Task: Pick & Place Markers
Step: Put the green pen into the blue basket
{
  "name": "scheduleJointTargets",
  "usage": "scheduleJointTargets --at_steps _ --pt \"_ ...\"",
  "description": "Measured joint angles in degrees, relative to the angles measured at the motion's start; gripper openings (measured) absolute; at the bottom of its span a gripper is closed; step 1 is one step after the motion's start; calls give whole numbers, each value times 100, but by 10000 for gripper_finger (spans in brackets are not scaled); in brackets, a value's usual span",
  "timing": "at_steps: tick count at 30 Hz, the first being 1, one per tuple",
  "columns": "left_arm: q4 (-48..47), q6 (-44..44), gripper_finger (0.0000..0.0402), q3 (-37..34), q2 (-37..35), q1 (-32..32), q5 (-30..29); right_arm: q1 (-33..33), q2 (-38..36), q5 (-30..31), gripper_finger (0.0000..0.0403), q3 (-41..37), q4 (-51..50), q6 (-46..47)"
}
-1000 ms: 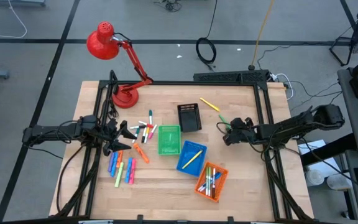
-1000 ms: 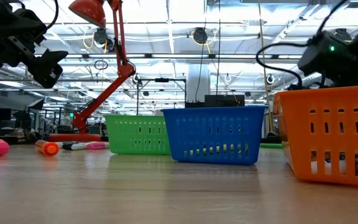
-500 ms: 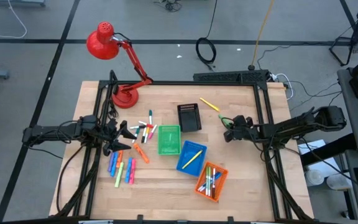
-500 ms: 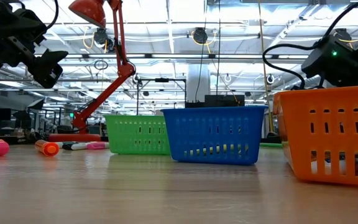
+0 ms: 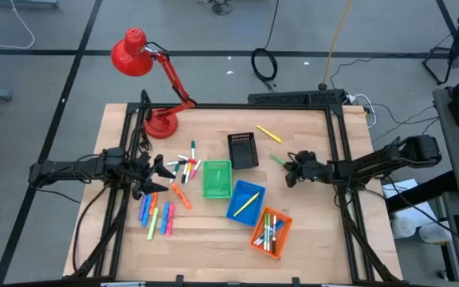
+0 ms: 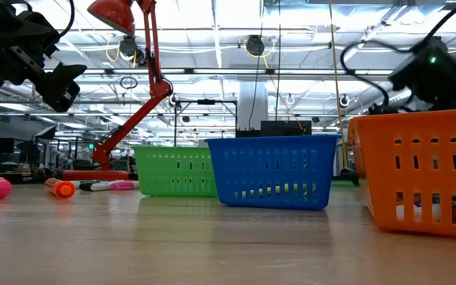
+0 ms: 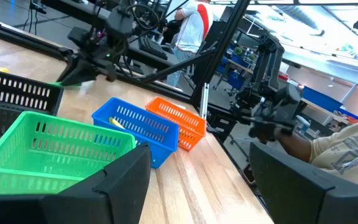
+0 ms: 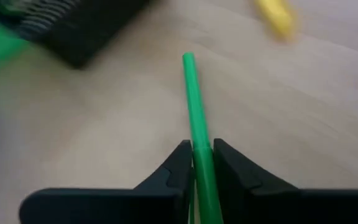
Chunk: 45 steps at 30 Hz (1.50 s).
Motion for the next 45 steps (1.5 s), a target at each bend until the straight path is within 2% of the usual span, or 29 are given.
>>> scheduleJointTargets --at_steps 9,13,17,21,26,30,36,40,45 --pt "2 -4 274 -1 -1 0 0 347 -152 -1122 25 23 2865 -797" --pt "-2 0 274 -1 0 0 1 818 -146 -1191 18 262 3101 -876" --pt "-1 0 274 -1 0 0 0 1303 99 -1147 1 837 2581 -1165" --pt "1 -3 274 -1 -1 0 1 1626 519 -1149 5 1476 2319 -1666" --pt "-1 -2 274 -1 1 0 2 1747 576 -1156 18 1643 2056 -2106" --pt "-1 0 274 -1 1 0 0 1677 317 -1148 45 1650 794 -2053" --pt "-1 0 274 -1 1 0 0 1538 317 -1153 117 1650 -1293 -2462" --pt "-1 0 274 -1 1 0 0 1207 319 -1254 151 1650 -1581 -2432" --pt "0 1 274 -1 0 0 1 854 351 -1752 161 1650 -1437 -3036"
